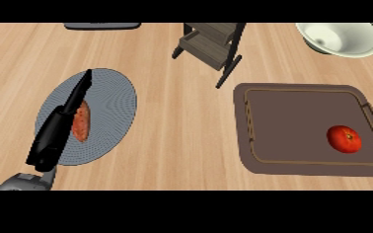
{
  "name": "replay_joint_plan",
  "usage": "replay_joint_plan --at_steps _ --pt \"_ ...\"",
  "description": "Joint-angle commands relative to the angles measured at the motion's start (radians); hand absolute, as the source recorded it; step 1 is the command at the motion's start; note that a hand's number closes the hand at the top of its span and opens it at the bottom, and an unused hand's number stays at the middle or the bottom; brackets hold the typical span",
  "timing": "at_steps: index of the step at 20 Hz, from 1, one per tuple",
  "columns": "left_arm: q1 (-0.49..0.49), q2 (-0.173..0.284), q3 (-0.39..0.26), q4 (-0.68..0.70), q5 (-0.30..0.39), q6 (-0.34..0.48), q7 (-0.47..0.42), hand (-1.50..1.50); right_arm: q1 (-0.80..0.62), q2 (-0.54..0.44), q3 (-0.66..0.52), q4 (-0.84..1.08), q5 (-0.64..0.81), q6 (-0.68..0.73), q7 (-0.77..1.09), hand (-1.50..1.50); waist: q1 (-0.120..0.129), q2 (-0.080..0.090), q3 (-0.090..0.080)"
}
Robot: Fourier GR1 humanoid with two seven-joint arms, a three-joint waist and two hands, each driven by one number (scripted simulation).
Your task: Pick the tomato from the tray and place it in the tiered basket
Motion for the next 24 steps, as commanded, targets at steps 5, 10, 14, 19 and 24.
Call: replay_joint_plan --at_steps 5,10,14,19,24 --pt "-0.020 -0.070 -0.015 0.020 -0.054 0.001 -0.016 0.00 -0.055 0.075 0.097 -0.191 0.077 -0.013 0.386 -1.50 0.022 0.009 0.004" --pt "-0.035 -0.027 0.027 -0.007 -0.031 -0.047 0.011 0.00 -0.149 0.160 0.251 -0.208 0.167 -0.056 0.564 -1.50 0.038 0.010 0.004" --pt "-0.052 -0.024 0.055 0.036 -0.015 -0.069 -0.010 0.00 -0.101 0.197 0.370 -0.161 0.298 -0.063 0.548 -1.50 0.033 0.011 0.003" --pt "-0.027 -0.064 0.012 0.012 -0.064 -0.042 -0.001 0.00 -0.119 0.187 0.374 -0.045 0.336 -0.037 0.559 -1.50 0.031 0.011 0.004" --pt "-0.025 -0.080 0.007 -0.030 -0.096 -0.027 0.040 0.00 -0.074 0.218 0.421 -0.043 0.407 -0.042 0.569 -1.50 0.021 0.007 0.005"
